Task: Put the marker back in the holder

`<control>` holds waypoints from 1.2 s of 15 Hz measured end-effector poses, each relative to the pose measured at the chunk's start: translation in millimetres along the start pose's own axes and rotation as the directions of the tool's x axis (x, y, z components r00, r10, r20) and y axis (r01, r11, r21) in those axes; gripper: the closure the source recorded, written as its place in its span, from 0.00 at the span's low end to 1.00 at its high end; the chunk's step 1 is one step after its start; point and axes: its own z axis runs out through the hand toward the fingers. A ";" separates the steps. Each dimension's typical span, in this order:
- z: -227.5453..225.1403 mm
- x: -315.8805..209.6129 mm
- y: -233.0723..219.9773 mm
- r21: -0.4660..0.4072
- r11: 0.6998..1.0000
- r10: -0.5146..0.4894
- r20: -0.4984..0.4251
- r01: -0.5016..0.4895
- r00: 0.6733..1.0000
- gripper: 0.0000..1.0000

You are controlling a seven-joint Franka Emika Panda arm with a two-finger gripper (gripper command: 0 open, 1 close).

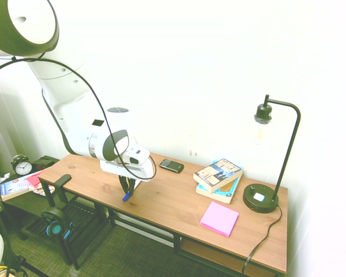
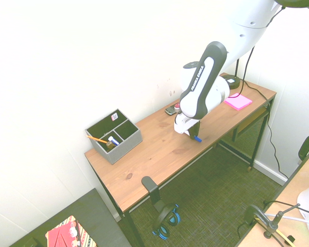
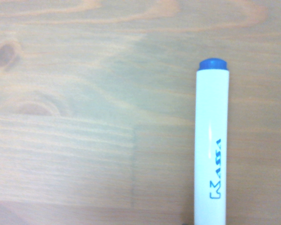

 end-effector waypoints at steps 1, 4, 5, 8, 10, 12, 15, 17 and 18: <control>-25.3 -10.4 -14.0 0.022 1.000 0.020 0.055 -0.021 0.998 1.00; -126.2 -44.6 -71.9 0.144 0.987 0.038 0.233 -0.074 0.972 1.00; -154.3 -43.7 -90.1 0.171 0.981 0.037 0.292 -0.090 0.956 1.00; -179.6 -19.1 -130.1 0.215 0.960 0.065 0.457 -0.181 0.887 1.00; -160.5 -5.3 -160.4 0.218 0.944 0.084 0.562 -0.246 0.823 1.00; -140.2 9.6 -189.1 0.202 0.923 0.119 0.658 -0.326 0.743 1.00; -114.9 36.2 -207.0 0.179 0.901 0.156 0.716 -0.395 0.680 1.00; -99.4 46.1 -206.9 0.162 0.896 0.171 0.732 -0.413 0.659 1.00; -90.2 48.6 -206.5 0.152 0.894 0.179 0.740 -0.421 0.648 1.00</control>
